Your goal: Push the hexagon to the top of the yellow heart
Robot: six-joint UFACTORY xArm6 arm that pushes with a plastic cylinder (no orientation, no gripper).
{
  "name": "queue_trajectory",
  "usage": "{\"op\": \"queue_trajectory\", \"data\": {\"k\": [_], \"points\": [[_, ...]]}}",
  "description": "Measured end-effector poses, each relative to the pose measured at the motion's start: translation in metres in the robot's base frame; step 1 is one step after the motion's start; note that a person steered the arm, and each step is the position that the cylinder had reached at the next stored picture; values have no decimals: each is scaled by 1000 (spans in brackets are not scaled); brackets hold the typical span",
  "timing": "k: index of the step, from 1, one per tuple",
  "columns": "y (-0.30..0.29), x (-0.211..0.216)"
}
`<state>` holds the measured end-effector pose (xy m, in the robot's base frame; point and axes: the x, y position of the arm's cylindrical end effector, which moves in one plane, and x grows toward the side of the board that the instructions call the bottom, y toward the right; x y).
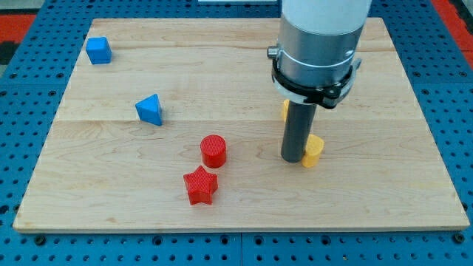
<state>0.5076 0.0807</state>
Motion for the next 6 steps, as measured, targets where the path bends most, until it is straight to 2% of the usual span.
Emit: {"op": "queue_trajectory", "data": {"k": [1, 2, 3, 6], "points": [[-59, -4], [-70, -55], [-54, -74], [-20, -79]]}}
